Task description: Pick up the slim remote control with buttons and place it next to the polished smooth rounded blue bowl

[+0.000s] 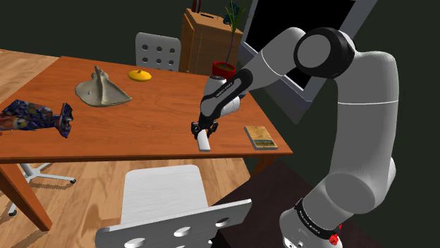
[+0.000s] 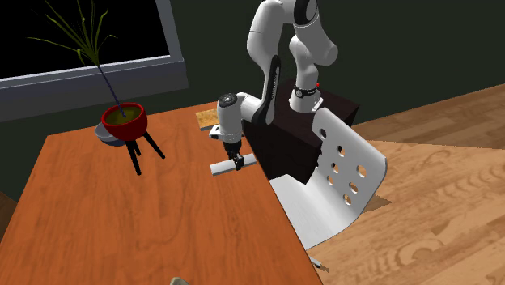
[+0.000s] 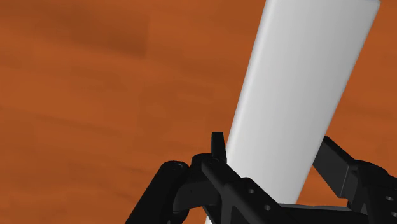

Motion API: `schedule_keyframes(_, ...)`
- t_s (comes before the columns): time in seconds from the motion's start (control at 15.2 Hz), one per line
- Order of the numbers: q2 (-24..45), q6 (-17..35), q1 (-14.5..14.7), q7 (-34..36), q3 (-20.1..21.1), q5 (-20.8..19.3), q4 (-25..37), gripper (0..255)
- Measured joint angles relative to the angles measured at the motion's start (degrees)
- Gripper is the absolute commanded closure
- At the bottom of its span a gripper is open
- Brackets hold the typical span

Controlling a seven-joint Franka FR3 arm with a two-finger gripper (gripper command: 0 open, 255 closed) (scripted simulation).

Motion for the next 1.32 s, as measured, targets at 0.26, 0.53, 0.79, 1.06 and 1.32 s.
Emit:
schedule_keyframes(0.26, 0.0, 0.01, 0.0, 0.02, 0.0, 0.01, 0.01, 255)
schedule_keyframes(0.53, 0.0, 0.01, 0.0, 0.02, 0.0, 0.01, 0.0, 255)
schedule_keyframes(0.79, -1.25, -1.05, -0.17, -0.16, 0.15, 0.16, -0.23, 255)
schedule_keyframes(1.06, -4.23, -3.17, -0.36, -0.27, 0.53, 0.54, -1.08, 255)
schedule_keyframes(1.32, -6.63, -5.31, -0.55, -0.44, 0.82, 0.9, -1.32, 255)
